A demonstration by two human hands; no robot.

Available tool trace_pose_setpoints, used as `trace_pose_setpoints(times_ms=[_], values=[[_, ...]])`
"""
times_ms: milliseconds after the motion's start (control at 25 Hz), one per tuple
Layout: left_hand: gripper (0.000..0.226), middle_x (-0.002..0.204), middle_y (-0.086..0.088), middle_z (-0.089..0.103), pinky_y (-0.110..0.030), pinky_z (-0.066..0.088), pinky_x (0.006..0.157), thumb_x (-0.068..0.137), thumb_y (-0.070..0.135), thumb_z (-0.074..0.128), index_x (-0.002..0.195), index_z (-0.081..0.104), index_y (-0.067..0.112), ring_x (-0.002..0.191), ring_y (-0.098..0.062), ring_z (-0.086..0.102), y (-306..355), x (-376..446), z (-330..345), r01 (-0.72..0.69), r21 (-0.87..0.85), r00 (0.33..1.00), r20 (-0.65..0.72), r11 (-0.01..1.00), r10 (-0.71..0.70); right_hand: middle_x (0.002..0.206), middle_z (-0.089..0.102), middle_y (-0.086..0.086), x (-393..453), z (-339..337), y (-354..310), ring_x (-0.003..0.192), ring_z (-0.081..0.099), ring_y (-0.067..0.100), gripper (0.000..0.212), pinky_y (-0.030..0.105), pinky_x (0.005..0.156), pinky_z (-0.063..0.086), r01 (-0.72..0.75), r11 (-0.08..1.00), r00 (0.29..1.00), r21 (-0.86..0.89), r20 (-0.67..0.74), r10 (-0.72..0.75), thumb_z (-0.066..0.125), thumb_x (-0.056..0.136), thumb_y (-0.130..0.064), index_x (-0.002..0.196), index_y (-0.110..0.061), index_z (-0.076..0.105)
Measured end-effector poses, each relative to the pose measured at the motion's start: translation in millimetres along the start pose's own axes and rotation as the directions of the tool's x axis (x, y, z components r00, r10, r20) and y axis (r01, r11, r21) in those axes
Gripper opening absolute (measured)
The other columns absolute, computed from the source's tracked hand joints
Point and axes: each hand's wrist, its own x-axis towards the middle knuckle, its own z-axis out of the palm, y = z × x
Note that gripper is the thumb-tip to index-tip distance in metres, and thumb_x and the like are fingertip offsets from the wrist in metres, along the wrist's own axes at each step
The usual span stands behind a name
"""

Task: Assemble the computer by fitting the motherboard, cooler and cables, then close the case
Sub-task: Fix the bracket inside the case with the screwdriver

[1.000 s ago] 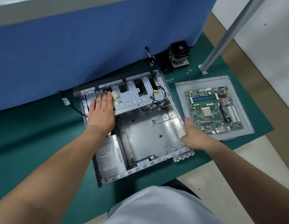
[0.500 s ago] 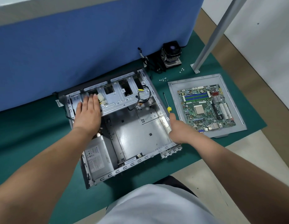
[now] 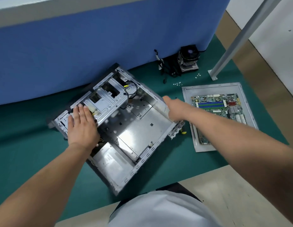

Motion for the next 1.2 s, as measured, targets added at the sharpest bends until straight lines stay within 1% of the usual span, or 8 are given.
trace_pose_setpoints(times_ms=[240, 480, 560, 640, 720, 840, 1000, 1200], values=[[0.078, 0.169, -0.017, -0.017, -0.051, -0.001, 0.127, 0.092, 0.016, 0.021, 0.159, -0.016, 0.001, 0.157, -0.031, -0.016, 23.4, -36.0, -0.1, 0.044, -0.020, 0.998, 0.036, 0.999, -0.043, 0.097, 0.060, 0.010, 46.9, -43.1, -2.3, 0.085, 0.061, 0.034, 0.033, 0.038, 0.070, 0.056, 0.037, 0.981, 0.988, -0.192, -0.142, -0.065, 0.050, 0.082, 0.000, 0.105, -0.023, 0.055], [0.084, 0.169, -0.019, -0.014, -0.052, 0.002, 0.128, 0.100, 0.031, 0.037, 0.159, -0.014, -0.001, 0.157, -0.034, -0.015, 46.9, -55.3, -1.1, 0.101, -0.116, 0.994, 0.050, 0.988, -0.096, 0.095, 0.061, 0.014, 69.1, -61.6, -5.8, 0.079, 0.057, 0.035, 0.031, 0.037, 0.070, 0.052, -0.033, 0.979, 0.977, -0.199, -0.212, -0.010, 0.048, 0.080, 0.006, 0.094, -0.019, 0.060], [0.097, 0.170, -0.017, -0.016, -0.050, 0.000, 0.128, 0.097, 0.042, 0.050, 0.161, -0.012, 0.005, 0.158, -0.034, -0.013, 40.4, -57.2, -0.5, 0.060, -0.169, 0.997, -0.039, 0.984, -0.067, 0.113, 0.063, 0.019, 66.5, -53.4, -2.9, 0.092, 0.060, 0.038, 0.033, 0.044, 0.084, 0.056, -0.046, 0.983, 0.978, -0.179, -0.207, 0.008, 0.052, 0.083, 0.005, 0.109, -0.016, 0.060], [0.105, 0.171, -0.010, -0.016, -0.050, 0.001, 0.127, 0.092, 0.046, 0.062, 0.164, -0.009, 0.017, 0.158, -0.033, -0.009, 30.9, -57.3, 0.5, -0.076, -0.186, 0.984, -0.173, 0.980, 0.044, 0.152, 0.041, 0.020, 49.5, -34.5, -1.6, 0.136, 0.043, 0.040, 0.061, 0.049, 0.113, 0.040, -0.020, 0.987, 0.972, -0.162, -0.236, -0.019, 0.060, 0.091, -0.008, 0.148, -0.013, 0.041], [0.096, 0.173, -0.005, -0.010, -0.054, 0.005, 0.127, 0.091, 0.043, 0.066, 0.165, 0.006, 0.028, 0.159, -0.034, -0.006, 22.8, -52.6, 1.0, -0.288, -0.117, 0.931, -0.265, 0.950, 0.250, 0.168, 0.015, 0.011, 18.5, -7.8, -3.3, 0.156, 0.011, 0.033, 0.075, 0.048, 0.126, 0.017, 0.098, 0.983, 0.929, -0.155, -0.339, -0.146, 0.063, 0.095, -0.023, 0.159, -0.013, 0.025], [0.053, 0.173, -0.002, 0.005, -0.054, 0.000, 0.126, 0.095, 0.039, 0.062, 0.146, 0.055, 0.029, 0.159, -0.030, -0.008, 18.1, -33.7, -6.3, -0.621, 0.128, 0.749, -0.191, 0.773, 0.634, 0.169, 0.018, 0.000, -32.9, 33.0, -4.1, 0.158, -0.001, 0.025, 0.055, 0.049, 0.127, 0.002, 0.297, 0.928, 0.873, -0.225, -0.330, -0.359, 0.052, 0.098, -0.049, 0.148, -0.027, 0.047], [0.046, 0.150, 0.006, 0.055, -0.052, -0.013, 0.125, 0.102, 0.049, 0.038, 0.112, 0.077, 0.028, 0.160, -0.023, 0.001, 22.8, 1.9, -22.0, -0.857, 0.299, 0.477, 0.145, 0.421, 0.867, 0.146, 0.055, -0.010, -57.3, 60.1, -1.6, 0.155, 0.020, 0.018, 0.056, 0.049, 0.127, 0.004, 0.440, 0.823, 0.852, -0.360, -0.122, -0.509, 0.030, 0.098, -0.063, 0.115, -0.034, 0.074], [0.065, 0.096, 0.007, 0.075, -0.043, -0.002, 0.127, 0.102, 0.052, 0.022, 0.107, 0.080, 0.022, 0.123, -0.022, 0.047, 23.9, 20.2, -22.0, -0.890, 0.351, 0.391, 0.253, 0.293, 0.885, 0.108, 0.065, -0.012, -50.5, 70.1, -0.4, 0.128, 0.047, 0.014, 0.055, 0.046, 0.126, 0.009, 0.430, 0.806, 0.848, -0.407, -0.125, -0.515, 0.039, 0.092, -0.069, 0.098, -0.029, 0.077]])
